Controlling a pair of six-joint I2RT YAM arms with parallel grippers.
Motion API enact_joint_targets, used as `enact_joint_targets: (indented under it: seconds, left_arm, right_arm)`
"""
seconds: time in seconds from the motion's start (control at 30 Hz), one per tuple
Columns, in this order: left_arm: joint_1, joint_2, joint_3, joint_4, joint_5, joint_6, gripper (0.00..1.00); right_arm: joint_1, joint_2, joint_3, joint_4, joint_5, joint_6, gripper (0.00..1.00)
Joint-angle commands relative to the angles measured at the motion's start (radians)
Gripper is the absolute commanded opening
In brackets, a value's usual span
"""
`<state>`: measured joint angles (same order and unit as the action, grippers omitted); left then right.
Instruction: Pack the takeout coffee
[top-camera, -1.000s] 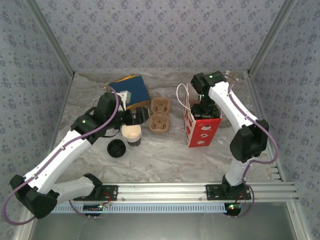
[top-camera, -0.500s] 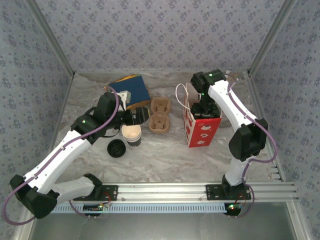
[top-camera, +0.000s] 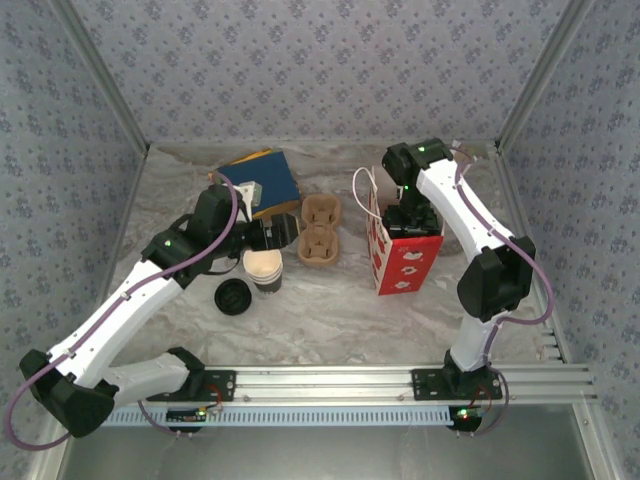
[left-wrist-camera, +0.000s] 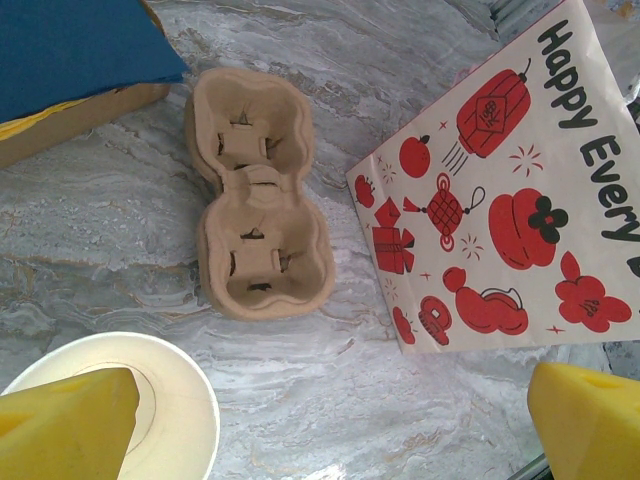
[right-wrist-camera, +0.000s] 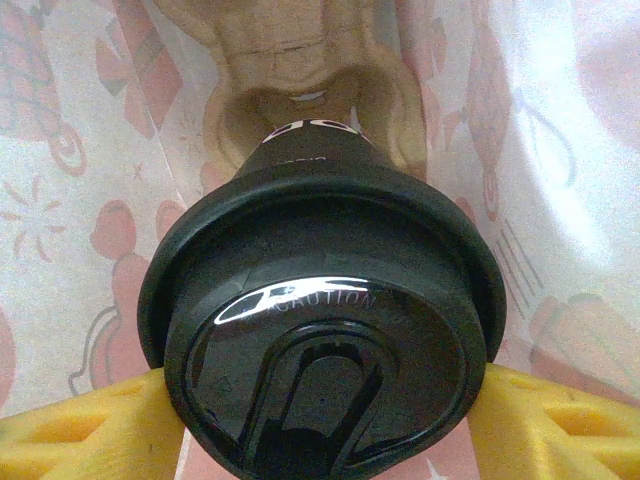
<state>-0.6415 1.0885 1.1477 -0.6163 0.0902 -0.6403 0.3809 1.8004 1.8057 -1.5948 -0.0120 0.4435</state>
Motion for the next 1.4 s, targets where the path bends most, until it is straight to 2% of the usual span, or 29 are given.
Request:
enact_joint_targets:
  seconds: [0.0, 1.37]
  left_arm:
    - [0.002, 0.005, 0.011, 0.023, 0.006, 0.0, 1.0]
    - [0.003, 0.014, 0.017, 0.025, 0.005, 0.005, 1.0]
  right_arm:
    - [-0.008, 0.011, 0.022, -0.034, 0.009, -0.017, 0.72]
    - [-0.019, 0.014, 0.015, -0.021, 0.005, -0.02, 0.72]
